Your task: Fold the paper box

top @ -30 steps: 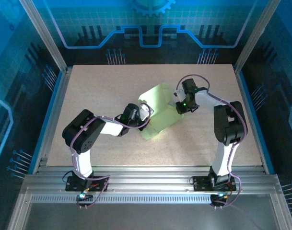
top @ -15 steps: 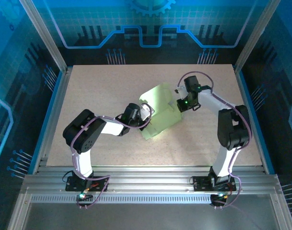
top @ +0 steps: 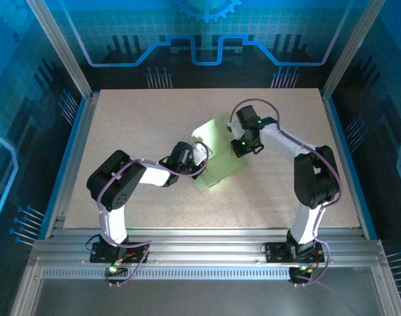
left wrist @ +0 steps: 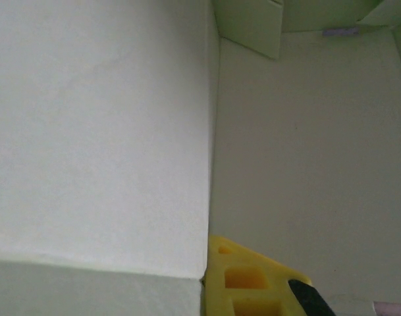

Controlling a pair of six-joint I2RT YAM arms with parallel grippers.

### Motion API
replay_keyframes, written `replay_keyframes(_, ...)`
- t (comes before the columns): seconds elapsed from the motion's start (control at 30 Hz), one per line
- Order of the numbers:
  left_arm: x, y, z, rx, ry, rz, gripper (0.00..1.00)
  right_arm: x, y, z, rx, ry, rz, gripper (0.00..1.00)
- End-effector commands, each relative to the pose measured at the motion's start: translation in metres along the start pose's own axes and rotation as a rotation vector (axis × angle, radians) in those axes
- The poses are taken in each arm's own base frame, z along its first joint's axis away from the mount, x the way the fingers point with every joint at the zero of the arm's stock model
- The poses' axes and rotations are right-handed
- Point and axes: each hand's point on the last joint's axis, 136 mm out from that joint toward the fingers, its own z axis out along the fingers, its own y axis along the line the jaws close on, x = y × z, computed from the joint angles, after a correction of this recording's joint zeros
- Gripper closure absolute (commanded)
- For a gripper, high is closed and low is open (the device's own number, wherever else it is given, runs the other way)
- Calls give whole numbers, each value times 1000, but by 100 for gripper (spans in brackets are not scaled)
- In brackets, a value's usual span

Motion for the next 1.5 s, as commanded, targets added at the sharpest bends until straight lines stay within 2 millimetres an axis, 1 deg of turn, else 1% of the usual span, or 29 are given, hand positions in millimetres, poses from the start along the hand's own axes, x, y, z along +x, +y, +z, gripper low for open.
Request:
replay_keyframes(0.0,41,-11,5,27,133,22,95,-3,10,7,-23,9,3,90)
replay_keyframes(0.07,41,-11,5,25,132,31,95,-3,7,10,-18,8,3,89)
replay_keyframes(0.13,43,-12,5,19,126,49,95,-4,2,11,-3,1,9,86)
replay_keyframes(0.23,43,-13,6,16,130,55,95,-8,-4,7,6,-18,10,82)
replay_keyframes(0.33,45,-13,6,12,137,55,95,-11,-5,3,-8,-42,9,71)
replay_keyframes(0.43,45,-13,7,16,140,56,95,-12,-5,-1,-54,-67,31,64)
replay_keyframes(0.57,45,-13,8,16,143,56,94,-16,-8,-8,-117,-108,71,59)
replay_keyframes(0.7,46,-14,8,19,146,60,94,-22,-12,-19,-183,-176,132,54)
replay_keyframes(0.8,48,-14,9,18,147,63,94,-26,-20,-29,-230,-242,206,51)
replay_keyframes(0.87,49,-14,9,15,150,69,94,-28,-30,-36,-260,-290,273,50)
replay_keyframes(0.93,51,-16,10,19,153,84,94,-28,-40,-43,-296,-334,342,51)
replay_keyframes(1.03,52,-17,11,18,157,91,94,-21,-67,-44,-317,-375,495,51)
replay_keyframes(1.07,52,-17,11,18,158,91,94,-16,-79,-42,-309,-382,564,52)
replay_keyframes(1.13,52,-17,11,18,156,91,93,-3,-101,-33,-283,-366,677,57)
replay_keyframes(1.17,52,-18,11,20,156,91,94,6,-111,-26,-259,-344,725,62)
replay_keyframes(1.23,53,-18,11,21,158,92,94,19,-124,-14,-230,-303,791,73)
replay_keyframes(1.27,52,-18,12,21,158,94,94,23,-127,-8,-237,-288,809,77)
replay_keyframes(1.33,53,-18,12,22,159,92,93,27,-125,3,-269,-251,814,82)
replay_keyframes(1.47,53,-18,12,22,159,92,94,24,-111,22,-374,-202,773,87)
